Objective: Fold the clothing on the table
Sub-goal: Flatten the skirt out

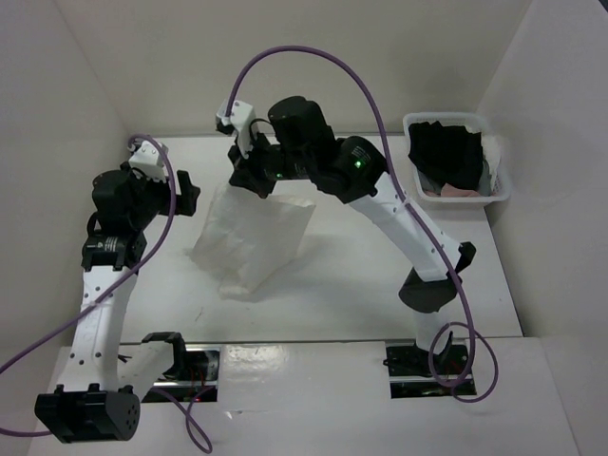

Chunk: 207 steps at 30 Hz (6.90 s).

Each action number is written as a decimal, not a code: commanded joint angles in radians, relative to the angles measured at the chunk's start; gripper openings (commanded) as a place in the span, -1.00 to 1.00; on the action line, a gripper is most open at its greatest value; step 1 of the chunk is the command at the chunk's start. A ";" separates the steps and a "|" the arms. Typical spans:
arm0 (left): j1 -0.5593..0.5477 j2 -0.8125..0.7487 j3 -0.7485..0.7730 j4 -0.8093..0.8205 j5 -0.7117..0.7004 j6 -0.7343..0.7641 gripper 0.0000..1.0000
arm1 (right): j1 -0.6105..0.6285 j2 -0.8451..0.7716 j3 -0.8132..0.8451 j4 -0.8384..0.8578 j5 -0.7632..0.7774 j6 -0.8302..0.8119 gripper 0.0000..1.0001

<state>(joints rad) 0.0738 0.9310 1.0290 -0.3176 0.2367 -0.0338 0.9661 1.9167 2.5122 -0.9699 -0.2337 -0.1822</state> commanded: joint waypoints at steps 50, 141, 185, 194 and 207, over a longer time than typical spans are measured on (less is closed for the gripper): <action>0.006 0.070 0.000 0.031 -0.088 -0.040 1.00 | -0.236 0.581 0.316 0.089 0.045 0.012 0.58; -0.141 1.218 0.681 -0.541 0.349 0.410 -0.40 | -0.498 -0.372 -1.280 0.482 0.097 0.027 0.97; -0.132 1.111 0.643 -0.514 0.319 0.382 -1.00 | -0.498 0.036 -1.127 0.447 0.028 0.009 0.36; -0.123 1.102 0.634 -0.514 0.319 0.382 -1.00 | -0.498 0.045 -1.145 0.456 0.037 0.000 -0.03; -0.114 1.102 0.625 -0.505 0.319 0.382 -1.00 | -0.498 0.083 -1.127 0.438 -0.038 -0.010 -0.06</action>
<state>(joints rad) -0.0483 2.0830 1.6642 -0.8337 0.5365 0.3370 0.4732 1.9800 1.3556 -0.5259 -0.2291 -0.1799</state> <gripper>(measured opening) 0.017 0.473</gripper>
